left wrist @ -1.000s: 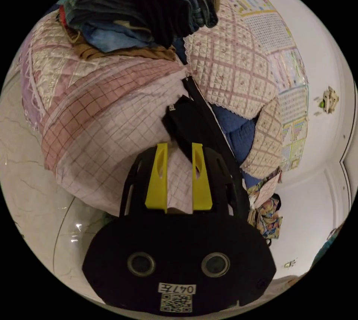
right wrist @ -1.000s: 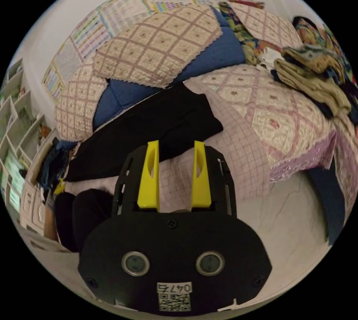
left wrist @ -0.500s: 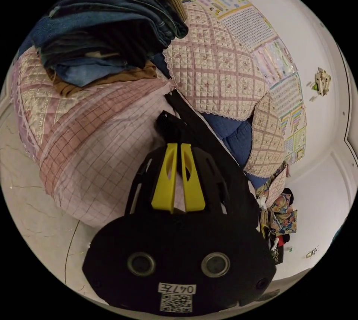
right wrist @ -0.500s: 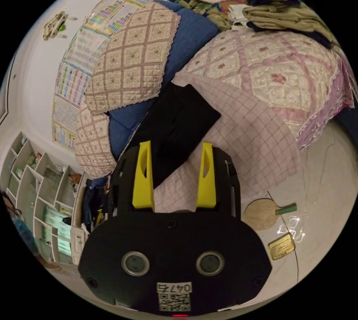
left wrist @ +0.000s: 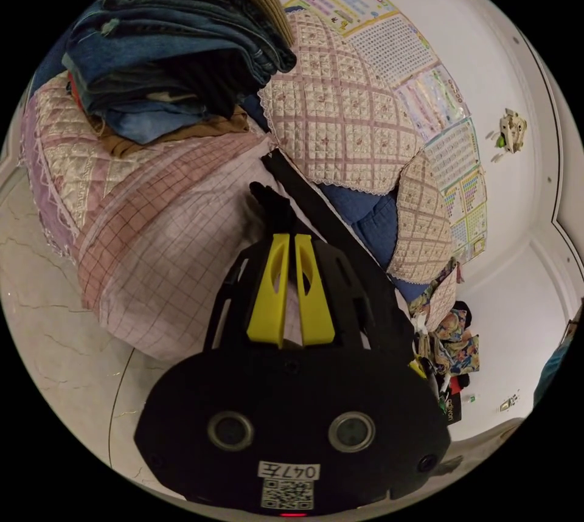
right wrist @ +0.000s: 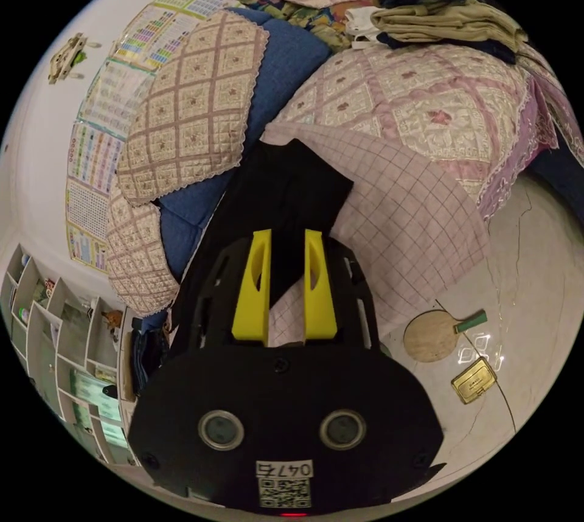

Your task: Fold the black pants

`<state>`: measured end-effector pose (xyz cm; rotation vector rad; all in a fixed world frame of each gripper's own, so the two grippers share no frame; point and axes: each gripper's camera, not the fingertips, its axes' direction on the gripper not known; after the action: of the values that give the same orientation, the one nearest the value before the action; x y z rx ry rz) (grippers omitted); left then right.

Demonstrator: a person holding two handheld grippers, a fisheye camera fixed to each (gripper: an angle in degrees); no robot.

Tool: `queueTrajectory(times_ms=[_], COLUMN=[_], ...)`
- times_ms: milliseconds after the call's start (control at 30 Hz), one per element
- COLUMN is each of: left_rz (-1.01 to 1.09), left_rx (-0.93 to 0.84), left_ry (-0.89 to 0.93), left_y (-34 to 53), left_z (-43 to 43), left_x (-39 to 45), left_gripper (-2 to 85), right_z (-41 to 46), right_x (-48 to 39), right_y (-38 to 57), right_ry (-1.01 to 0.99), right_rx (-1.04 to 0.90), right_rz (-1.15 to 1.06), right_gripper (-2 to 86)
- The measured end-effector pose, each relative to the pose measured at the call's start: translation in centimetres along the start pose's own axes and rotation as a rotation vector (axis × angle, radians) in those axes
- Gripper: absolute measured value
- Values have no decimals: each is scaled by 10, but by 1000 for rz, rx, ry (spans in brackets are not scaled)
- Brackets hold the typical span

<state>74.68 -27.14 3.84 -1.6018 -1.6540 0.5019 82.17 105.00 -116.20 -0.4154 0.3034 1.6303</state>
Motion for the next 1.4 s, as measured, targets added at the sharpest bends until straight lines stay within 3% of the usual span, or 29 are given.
queueTrajectory(times_ms=[267,467,633,767,867,933,1033,1100,1167,1300,1400], left_rz=[-9,-22,-16,177,359,434,382,255,141,-8,9], left_rx=[-5,-6,-17,-37,104,163,77,-121,-205,-214,-236], left_ry=[10,19,43,143,223,164,10,-51,-71,-35,-52], left_y=[-18,-32,-65,-159,-193,-187,-155,-128,-110,-90,-97], left_z=[12,25,48,76,37,7,16,66,90,101,111], left_x=[-14,-24,-22,47,117,136,98,33,-14,-65,-62], left_gripper=[-9,-9,-9,-9,-10,-10,-9,-9,-9,-9,-9], right_z=[-4,1,2,-19,-58,-66,-51,-32,-11,0,8], right_x=[27,18,-2,-77,-98,-83,-31,4,36,46,26], right_y=[9,0,-28,-81,-79,-64,-37,-23,-7,-5,-17], right_ry=[-70,-35,-110,-276,-321,-282,-194,-182,-164,-181,-132], right_rx=[-49,-40,-44,6,127,142,51,-31,-113,-137,-171], right_rz=[57,9,-13,-174,-262,-265,-208,-125,-44,-6,-62], right_gripper=[82,0,-11,-11,-11,-11,-11,-11,-11,-11,-11])
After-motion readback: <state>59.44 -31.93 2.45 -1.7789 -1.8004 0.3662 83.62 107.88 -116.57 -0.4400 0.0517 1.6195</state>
